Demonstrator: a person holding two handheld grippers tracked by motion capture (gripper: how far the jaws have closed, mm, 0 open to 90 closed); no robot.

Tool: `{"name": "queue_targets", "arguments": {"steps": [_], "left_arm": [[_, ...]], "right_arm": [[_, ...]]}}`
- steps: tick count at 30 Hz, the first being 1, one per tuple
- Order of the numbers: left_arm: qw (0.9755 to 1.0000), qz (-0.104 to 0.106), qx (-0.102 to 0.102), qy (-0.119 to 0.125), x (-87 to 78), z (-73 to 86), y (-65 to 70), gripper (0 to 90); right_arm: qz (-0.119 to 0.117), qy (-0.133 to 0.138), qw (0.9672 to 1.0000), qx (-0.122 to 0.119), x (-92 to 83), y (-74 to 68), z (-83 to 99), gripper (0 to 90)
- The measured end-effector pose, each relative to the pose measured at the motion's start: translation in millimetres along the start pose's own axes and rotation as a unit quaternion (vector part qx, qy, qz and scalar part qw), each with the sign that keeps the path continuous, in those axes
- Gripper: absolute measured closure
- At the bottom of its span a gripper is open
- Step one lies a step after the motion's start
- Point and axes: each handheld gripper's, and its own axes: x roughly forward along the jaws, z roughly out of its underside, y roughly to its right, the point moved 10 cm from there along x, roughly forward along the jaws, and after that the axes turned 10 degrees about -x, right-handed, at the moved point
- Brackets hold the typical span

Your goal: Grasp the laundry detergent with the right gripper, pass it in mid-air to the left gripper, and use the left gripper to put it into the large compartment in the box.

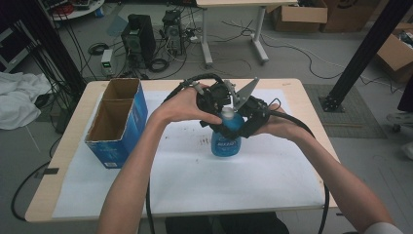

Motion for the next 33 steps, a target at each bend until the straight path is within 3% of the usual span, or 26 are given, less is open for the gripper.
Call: {"name": "queue_targets", "arguments": {"steps": [33], "left_arm": [[0.9999,0.008,-0.007,0.004,4.3,-0.3,3.1,34.3]], "right_arm": [[-0.002,0.002,1.0,0.004,2.5,-2.2,-0.8,44.8]]}}
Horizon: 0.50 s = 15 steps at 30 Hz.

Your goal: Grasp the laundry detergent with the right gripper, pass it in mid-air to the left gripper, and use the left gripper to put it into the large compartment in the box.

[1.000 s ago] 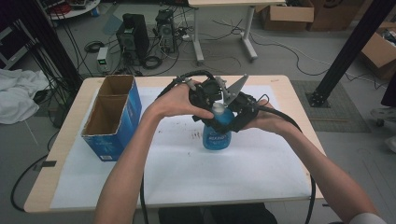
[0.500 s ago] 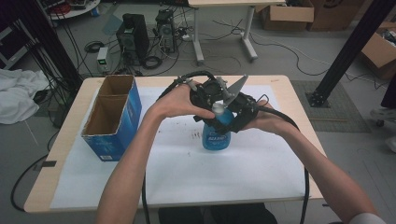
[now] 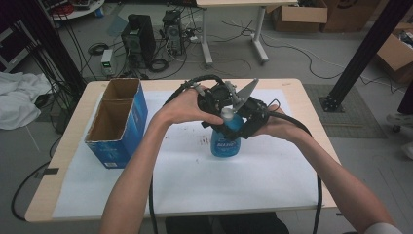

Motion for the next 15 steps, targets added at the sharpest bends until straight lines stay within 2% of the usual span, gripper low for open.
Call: {"name": "queue_targets", "arguments": {"steps": [15], "left_arm": [[1.0,-0.002,0.001,-0.002,0.1,0.4,-0.1,37.6]], "right_arm": [[-0.004,-0.001,1.0,-0.001,2.0,-1.3,0.3,44.6]]}}
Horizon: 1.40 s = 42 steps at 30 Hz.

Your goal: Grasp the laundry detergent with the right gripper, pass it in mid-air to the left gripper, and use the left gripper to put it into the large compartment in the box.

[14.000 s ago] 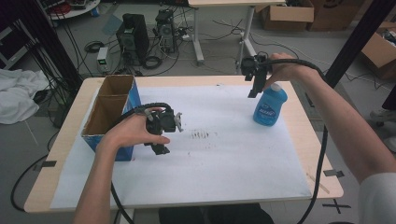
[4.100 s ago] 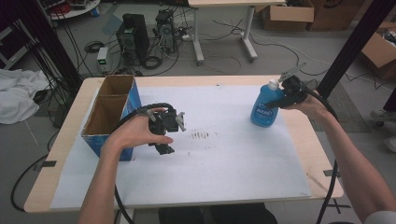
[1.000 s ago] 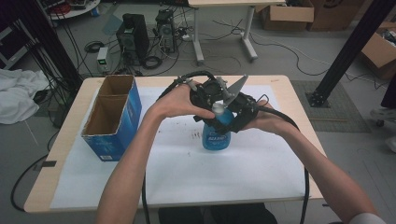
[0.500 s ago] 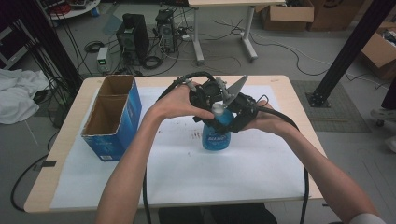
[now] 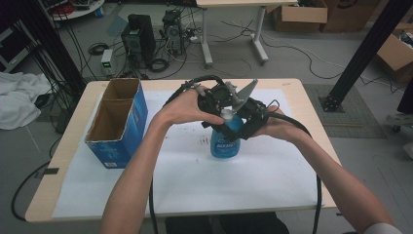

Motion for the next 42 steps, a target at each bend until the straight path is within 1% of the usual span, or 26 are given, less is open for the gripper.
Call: {"name": "queue_targets", "arguments": {"steps": [5,12,16,17,21,23,27,32,39,42], "left_arm": [[1.0,0.002,-0.005,0.001,-0.4,-0.5,0.4,37.8],[1.0,0.002,-0.006,-0.006,0.7,0.5,0.5,38.0],[0.9999,0.005,-0.009,-0.005,1.0,0.6,0.2,38.0],[1.0,0.004,-0.006,-0.007,1.2,0.7,-0.2,38.0],[0.9999,0.002,-0.008,-0.01,3.5,1.7,0.0,38.1],[0.9999,0.001,-0.007,-0.011,4.2,2.2,-0.4,38.1],[0.9999,0.001,-0.009,-0.013,5.0,2.7,0.3,38.1],[0.9997,-0.001,-0.013,-0.019,5.8,3.9,-0.5,38.1],[0.9997,-0.005,-0.012,-0.02,6.0,4.3,-0.3,38.1],[0.9996,-0.008,-0.015,-0.021,6.5,4.7,-1.0,38.1]], "right_arm": [[-0.002,0.004,1.0,0.002,-0.5,-0.3,-0.4,44.5],[-0.004,0.004,1.0,0.001,1.2,-0.9,0.7,44.2],[-0.005,0.011,0.9999,0.002,2.0,-0.6,0.9,43.8],[-0.006,0.013,0.9999,0.004,2.2,-0.8,1.0,43.7],[-0.006,0.009,0.9999,0.005,4.2,-1.3,2.5,43.3],[-0.005,0.011,0.9999,0.005,4.9,-1.1,3.1,43.1],[-0.008,0.016,0.9998,0.006,6.2,-1.5,3.9,42.8],[-0.008,0.014,0.9998,0.007,7.3,-1.4,4.7,42.2],[-0.011,0.022,0.9996,0.012,7.2,-1.2,4.8,41.2],[-0.013,0.025,0.9995,0.013,7.0,-1.3,4.5,38.8]]}}
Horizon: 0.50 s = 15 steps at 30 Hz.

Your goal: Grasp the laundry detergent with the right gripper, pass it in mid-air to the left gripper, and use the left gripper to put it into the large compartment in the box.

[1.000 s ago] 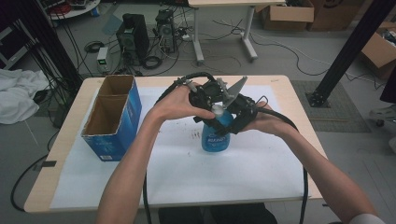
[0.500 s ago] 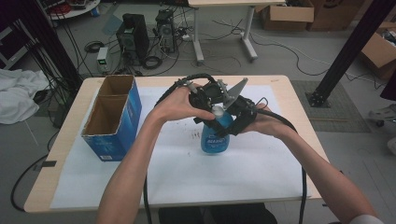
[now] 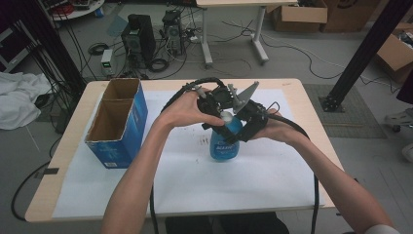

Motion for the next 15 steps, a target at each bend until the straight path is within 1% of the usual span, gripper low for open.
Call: {"name": "queue_targets", "arguments": {"steps": [5,7,10,12,15], "left_arm": [[1.0,-0.005,0.002,-0.005,0.2,1.6,-1.3,38.1],[1.0,-0.005,-0.002,-0.004,0.3,2.0,-1.3,38.1],[0.9999,-0.005,-0.002,-0.01,1.0,4.2,-1.9,38.1],[0.9999,-0.006,-0.003,-0.013,1.6,5.6,-1.6,38.1],[0.9999,-0.005,-0.005,-0.013,1.9,6.1,-0.9,38.1]], "right_arm": [[0.002,-0.003,1.0,-0.001,0.6,0.1,1.0,36.6],[0.003,-0.007,1.0,-0.001,1.2,0.4,2.1,35.9],[0.001,-0.011,0.9999,0.003,1.7,-0.3,3.9,35.4],[0.0,-0.014,0.9999,-0.008,1.7,1.4,6.0,35.3],[0.001,-0.016,0.9999,-0.001,1.9,1.2,7.6,35.0]]}}
